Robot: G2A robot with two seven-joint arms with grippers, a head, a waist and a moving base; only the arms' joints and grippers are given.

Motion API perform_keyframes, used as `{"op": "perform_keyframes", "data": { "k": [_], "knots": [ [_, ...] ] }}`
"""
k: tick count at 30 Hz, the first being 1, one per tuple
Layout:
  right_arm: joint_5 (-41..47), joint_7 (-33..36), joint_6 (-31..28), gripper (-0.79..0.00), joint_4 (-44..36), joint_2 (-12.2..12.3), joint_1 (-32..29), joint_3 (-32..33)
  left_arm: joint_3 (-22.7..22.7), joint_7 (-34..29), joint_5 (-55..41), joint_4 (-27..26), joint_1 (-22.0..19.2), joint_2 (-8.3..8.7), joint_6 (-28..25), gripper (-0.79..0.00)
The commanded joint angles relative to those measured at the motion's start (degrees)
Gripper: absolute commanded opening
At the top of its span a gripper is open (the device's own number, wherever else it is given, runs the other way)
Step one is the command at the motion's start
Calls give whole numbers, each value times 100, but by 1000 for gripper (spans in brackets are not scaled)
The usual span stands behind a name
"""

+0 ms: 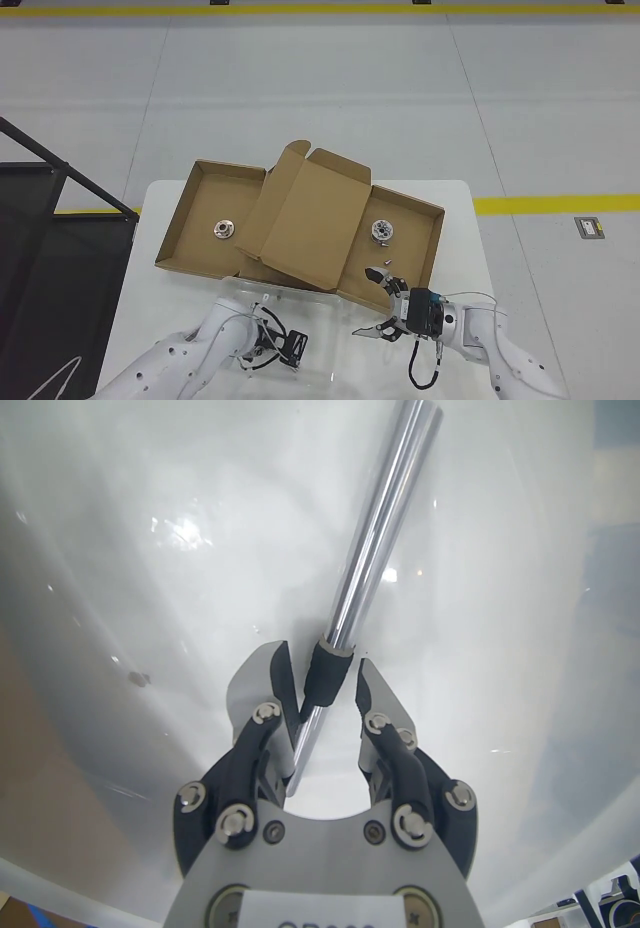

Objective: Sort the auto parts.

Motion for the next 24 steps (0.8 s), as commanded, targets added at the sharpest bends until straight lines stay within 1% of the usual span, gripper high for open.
{"op": "perform_keyframes", "data": {
  "k": [1, 5, 9, 16, 21, 24],
  "knots": [
    [0, 0, 0, 0, 0, 0, 0, 0, 17, -12, -6, 26, -17, -23, 0, -785],
    [0, 0, 0, 0, 0, 0, 0, 0, -2, -30, -23, 6, -31, -41, 0, -785],
    [0, 0, 0, 0, 0, 0, 0, 0, -178, -15, -52, -278, 51, 15, 0, -785],
    [0, 0, 0, 0, 0, 0, 0, 0, -621, -231, 74, -1066, 437, 237, 26, -785],
    [0, 0, 0, 0, 0, 0, 0, 0, -978, -306, 282, -1727, 822, 414, 90, -785],
    [0, 0, 0, 0, 0, 0, 0, 0, -1211, -406, 499, -2156, 1107, 519, 267, -785]
  ]
}}
